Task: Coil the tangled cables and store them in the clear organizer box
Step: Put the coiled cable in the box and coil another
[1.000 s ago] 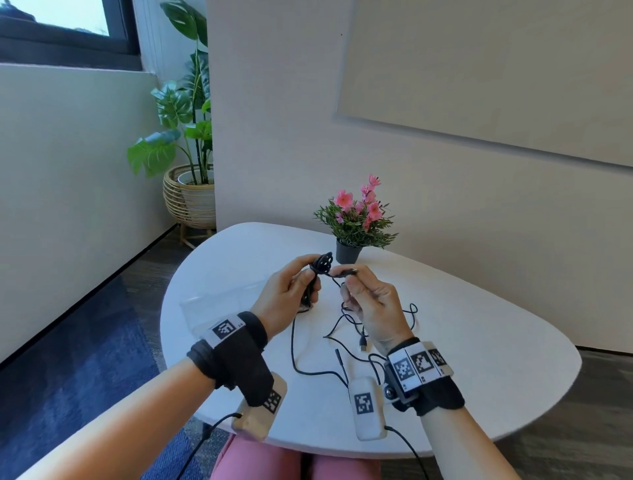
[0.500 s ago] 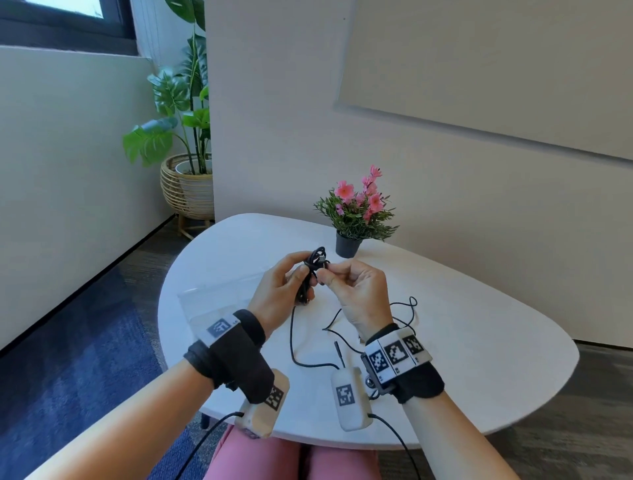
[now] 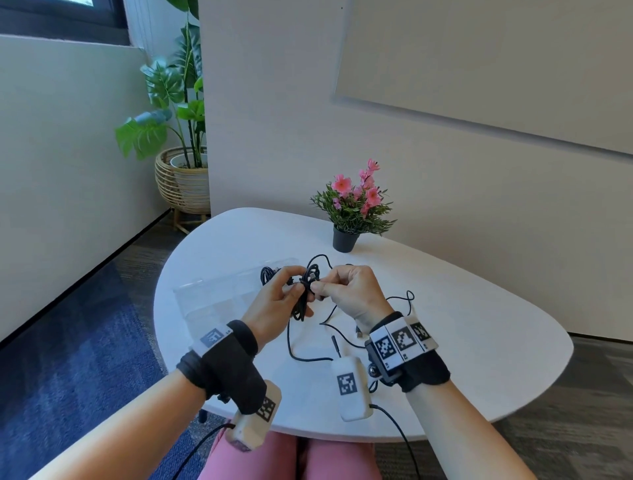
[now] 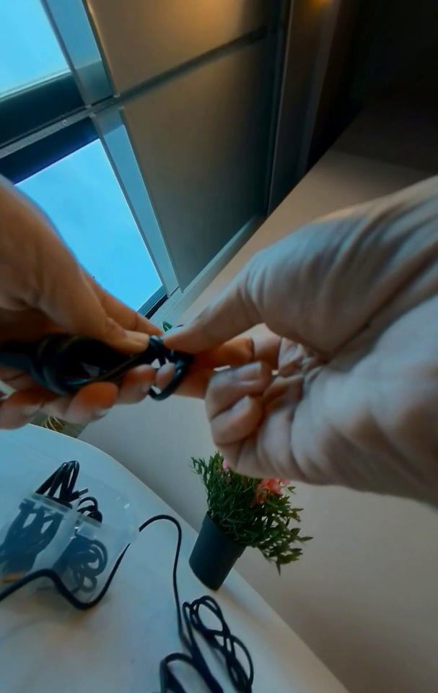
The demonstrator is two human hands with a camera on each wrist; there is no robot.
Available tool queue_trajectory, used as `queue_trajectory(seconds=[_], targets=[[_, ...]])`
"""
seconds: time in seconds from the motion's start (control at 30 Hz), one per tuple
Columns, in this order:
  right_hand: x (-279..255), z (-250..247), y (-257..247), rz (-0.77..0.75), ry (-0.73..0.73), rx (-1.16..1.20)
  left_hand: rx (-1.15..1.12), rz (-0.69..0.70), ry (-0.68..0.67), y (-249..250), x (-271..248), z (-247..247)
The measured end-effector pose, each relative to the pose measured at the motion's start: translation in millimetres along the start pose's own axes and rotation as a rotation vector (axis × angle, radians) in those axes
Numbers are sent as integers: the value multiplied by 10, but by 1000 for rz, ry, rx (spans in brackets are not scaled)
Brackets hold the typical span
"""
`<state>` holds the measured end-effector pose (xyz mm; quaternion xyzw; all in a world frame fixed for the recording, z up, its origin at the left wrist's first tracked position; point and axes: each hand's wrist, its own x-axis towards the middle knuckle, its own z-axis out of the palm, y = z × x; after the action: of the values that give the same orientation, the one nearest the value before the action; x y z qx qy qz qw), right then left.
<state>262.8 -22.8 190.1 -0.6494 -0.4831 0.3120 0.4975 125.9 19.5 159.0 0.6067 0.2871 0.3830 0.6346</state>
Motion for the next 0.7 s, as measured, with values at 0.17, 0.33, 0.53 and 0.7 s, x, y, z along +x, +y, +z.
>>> queue_trajectory(seconds=[0.17, 0.33, 0.53, 0.7], targets=[[-19, -55, -98, 153, -59, 28, -16, -132, -48, -5, -32, 36], [-12, -42, -25, 164, -99, -73, -48, -286, -52, -26, -19, 30], [23, 6, 14, 48, -18, -295, -24, -295, -7, -40, 40, 40], [-70, -22, -62, -110, -3, -471, 112, -308, -48, 21, 118, -16]])
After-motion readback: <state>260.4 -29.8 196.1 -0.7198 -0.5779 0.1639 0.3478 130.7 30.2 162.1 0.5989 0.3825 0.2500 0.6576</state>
